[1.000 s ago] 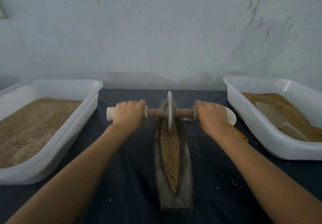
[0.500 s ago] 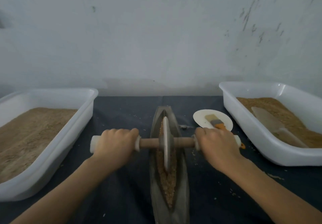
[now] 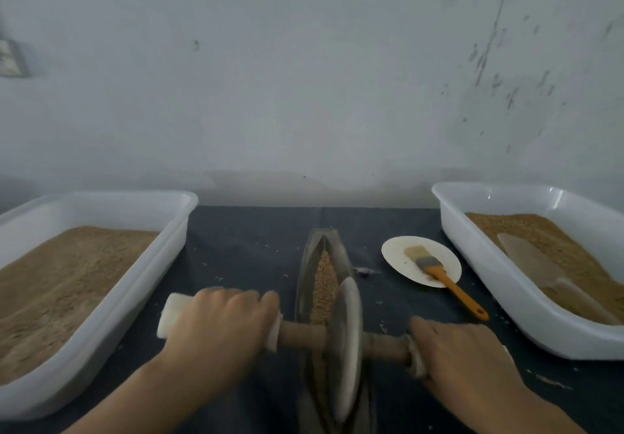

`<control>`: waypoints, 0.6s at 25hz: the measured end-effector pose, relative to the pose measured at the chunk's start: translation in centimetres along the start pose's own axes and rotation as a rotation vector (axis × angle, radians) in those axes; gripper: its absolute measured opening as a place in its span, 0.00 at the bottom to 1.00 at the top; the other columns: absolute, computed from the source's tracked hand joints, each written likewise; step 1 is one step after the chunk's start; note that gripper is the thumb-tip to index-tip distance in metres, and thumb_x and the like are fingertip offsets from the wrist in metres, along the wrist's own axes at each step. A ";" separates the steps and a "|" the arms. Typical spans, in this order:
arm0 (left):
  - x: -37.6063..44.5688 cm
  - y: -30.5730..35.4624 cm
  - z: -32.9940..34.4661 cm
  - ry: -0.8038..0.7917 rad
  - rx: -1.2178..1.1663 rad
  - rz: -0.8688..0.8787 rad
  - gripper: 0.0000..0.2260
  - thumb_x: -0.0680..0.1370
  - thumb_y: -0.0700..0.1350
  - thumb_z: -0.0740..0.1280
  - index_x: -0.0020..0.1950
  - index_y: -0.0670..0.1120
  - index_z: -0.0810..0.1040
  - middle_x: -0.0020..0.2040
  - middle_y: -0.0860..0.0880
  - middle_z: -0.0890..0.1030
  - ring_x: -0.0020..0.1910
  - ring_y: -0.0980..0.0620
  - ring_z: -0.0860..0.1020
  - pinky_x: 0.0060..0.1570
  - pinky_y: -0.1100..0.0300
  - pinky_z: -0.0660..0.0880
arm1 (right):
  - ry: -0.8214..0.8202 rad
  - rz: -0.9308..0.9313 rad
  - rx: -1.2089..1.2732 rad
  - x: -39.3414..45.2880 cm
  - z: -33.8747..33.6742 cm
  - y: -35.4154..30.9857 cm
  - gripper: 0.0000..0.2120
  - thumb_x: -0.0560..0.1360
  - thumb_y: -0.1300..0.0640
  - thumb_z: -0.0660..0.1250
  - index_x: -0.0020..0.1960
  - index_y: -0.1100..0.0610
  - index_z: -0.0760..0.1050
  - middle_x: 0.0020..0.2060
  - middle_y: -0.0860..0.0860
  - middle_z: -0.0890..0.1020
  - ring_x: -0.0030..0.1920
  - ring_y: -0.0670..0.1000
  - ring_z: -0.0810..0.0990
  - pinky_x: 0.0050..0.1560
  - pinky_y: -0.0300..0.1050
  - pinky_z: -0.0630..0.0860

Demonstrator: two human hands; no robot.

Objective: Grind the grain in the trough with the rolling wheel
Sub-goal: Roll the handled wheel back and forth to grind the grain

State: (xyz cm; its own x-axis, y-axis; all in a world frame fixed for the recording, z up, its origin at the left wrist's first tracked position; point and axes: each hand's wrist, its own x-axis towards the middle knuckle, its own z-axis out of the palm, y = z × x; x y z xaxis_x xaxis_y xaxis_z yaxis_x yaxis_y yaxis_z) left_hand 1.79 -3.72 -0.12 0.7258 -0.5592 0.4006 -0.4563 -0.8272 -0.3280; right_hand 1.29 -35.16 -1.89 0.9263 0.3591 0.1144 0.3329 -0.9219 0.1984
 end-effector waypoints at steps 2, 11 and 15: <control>1.9 -0.5 0.9 -0.061 0.002 -0.074 0.20 0.53 0.50 0.79 0.35 0.52 0.70 0.27 0.54 0.73 0.23 0.53 0.73 0.22 0.61 0.63 | 0.101 0.026 -0.053 1.9 -0.1 -0.3 0.16 0.67 0.49 0.71 0.43 0.44 0.62 0.33 0.44 0.74 0.30 0.45 0.71 0.29 0.42 0.66; 4.2 -1.4 2.8 -0.192 -0.022 -0.344 0.10 0.74 0.53 0.65 0.44 0.55 0.62 0.43 0.54 0.78 0.41 0.51 0.78 0.36 0.57 0.66 | 0.262 0.029 -0.097 5.8 -1.3 -0.4 0.14 0.66 0.57 0.74 0.47 0.54 0.72 0.36 0.50 0.79 0.30 0.49 0.72 0.31 0.43 0.67; -2.2 0.7 0.0 -0.049 -0.117 -0.159 0.24 0.51 0.53 0.78 0.34 0.57 0.65 0.26 0.58 0.67 0.21 0.59 0.67 0.27 0.69 0.45 | 0.504 -0.170 -0.013 -0.6 -0.9 -1.2 0.15 0.53 0.62 0.74 0.35 0.53 0.72 0.26 0.49 0.73 0.24 0.48 0.70 0.25 0.42 0.64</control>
State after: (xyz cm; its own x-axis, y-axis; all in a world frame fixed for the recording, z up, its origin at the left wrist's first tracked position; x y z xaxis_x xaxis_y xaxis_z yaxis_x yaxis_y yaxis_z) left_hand -0.11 -3.02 -1.26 0.8163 -0.4197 0.3968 -0.3884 -0.9074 -0.1608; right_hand 0.14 -34.13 -1.37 0.6582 0.5322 0.5325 0.4659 -0.8436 0.2671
